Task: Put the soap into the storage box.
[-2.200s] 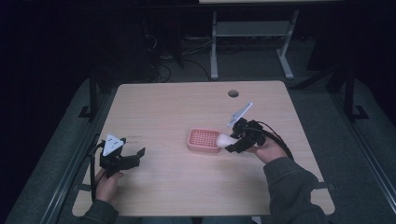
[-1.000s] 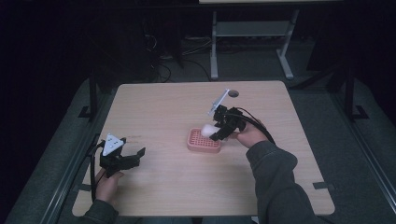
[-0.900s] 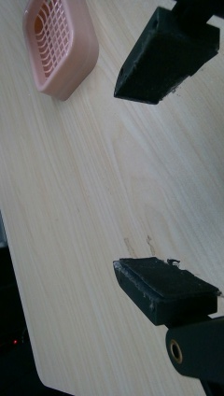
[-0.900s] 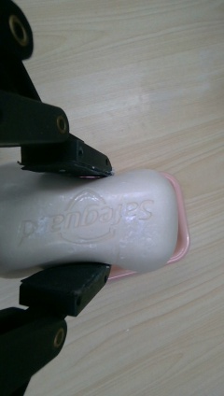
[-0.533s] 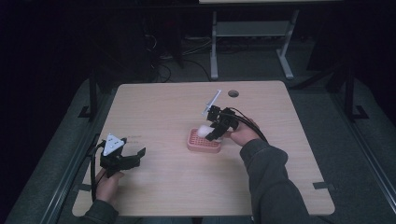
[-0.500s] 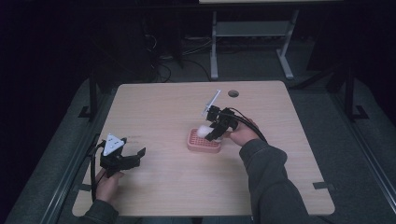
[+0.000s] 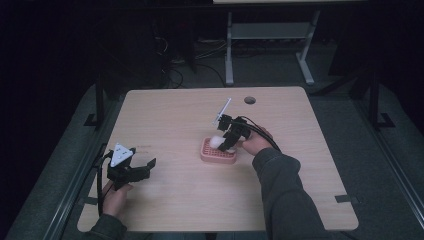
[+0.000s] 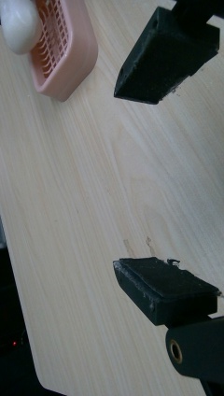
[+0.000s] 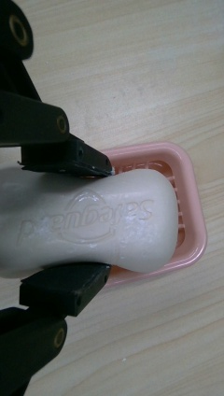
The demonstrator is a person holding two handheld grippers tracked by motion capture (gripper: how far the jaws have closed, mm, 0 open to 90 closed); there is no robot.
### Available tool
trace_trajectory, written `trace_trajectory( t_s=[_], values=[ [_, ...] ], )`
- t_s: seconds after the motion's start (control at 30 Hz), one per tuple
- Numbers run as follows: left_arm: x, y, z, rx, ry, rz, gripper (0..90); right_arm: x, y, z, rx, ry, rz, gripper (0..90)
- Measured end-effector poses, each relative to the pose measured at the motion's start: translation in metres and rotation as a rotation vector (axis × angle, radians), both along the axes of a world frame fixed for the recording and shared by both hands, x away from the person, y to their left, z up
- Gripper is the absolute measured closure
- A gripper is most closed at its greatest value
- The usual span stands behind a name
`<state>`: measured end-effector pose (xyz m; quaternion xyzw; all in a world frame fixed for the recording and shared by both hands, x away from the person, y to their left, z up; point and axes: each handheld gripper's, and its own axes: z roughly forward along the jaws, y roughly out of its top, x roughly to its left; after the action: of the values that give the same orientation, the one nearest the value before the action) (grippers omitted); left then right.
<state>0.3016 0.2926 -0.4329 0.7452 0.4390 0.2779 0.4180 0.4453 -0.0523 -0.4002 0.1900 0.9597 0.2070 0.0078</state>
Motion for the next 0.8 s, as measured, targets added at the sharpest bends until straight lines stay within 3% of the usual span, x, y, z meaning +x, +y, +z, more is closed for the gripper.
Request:
trace_trajectory(
  t_s=[0.8],
  values=[
    [0.000, 0.001, 0.000, -0.003, -0.005, 0.004, 14.1, 0.008, 0.008, -0.016, -0.026, 0.016, 0.009, 47.9]
  ],
)
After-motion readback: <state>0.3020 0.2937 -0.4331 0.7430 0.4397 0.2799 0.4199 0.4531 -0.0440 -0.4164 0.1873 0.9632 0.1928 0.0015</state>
